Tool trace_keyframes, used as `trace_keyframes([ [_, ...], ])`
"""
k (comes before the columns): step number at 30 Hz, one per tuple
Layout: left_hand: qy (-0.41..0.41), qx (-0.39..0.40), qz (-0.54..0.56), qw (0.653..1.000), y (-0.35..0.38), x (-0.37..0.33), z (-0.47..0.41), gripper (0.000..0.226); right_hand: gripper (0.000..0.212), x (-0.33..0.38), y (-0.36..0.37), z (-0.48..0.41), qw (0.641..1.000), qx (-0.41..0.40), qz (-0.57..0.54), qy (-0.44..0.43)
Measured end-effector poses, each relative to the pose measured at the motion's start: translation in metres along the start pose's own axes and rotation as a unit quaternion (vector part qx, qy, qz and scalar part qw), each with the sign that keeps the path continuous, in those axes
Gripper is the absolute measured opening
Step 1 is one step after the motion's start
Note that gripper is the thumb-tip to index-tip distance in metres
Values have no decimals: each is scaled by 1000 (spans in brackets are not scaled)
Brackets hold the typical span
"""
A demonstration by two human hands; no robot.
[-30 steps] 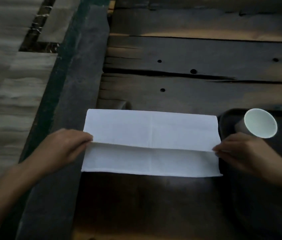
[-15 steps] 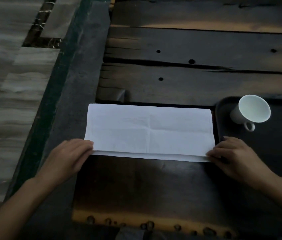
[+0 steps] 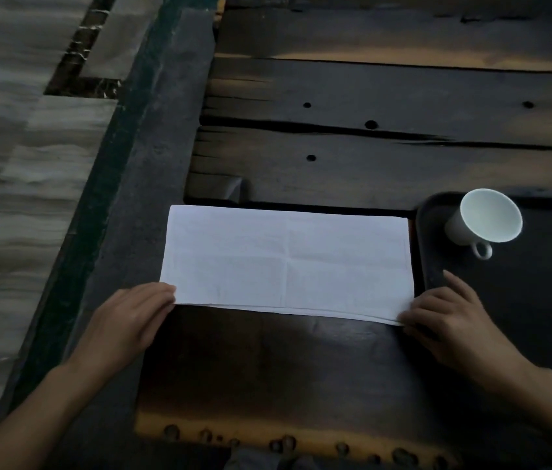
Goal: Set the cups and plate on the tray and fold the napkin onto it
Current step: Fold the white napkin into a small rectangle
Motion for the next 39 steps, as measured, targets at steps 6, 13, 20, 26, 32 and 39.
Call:
trace_keyframes([
  [6, 6, -6, -13, 1000, 2, 0, -1, 37, 23, 1, 7, -11, 997, 44, 55, 16],
  [13, 6, -17, -10, 1000, 4, 1, 5, 40, 14, 8, 2, -11, 996, 68, 53, 1],
  [20, -30, -36, -2, 999, 7, -37, -15, 45, 28, 34, -11, -24, 995, 20, -5, 96],
  [26, -24, 61, -54, 996, 56, -122, -114, 65, 59, 82, 28, -128, 975, -2, -157, 157],
  [32, -52, 92, -88, 990, 90, -91, -142, 67, 66, 61, 65, -148, 980, 23, -65, 185],
  [39, -130, 19, -66, 989, 77, -18, -114, 67, 72, -2, 57, -97, 960, 1, -42, 276],
])
Point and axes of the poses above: each hand's wrist, its own z-axis away from the middle knuckle, its own y-axis out of the palm, x = y × z, the point moved 10 cm from there along -z, towards the middle knuckle, and after that the axes turned 3 degrees about -y, right-handed, at the moved point
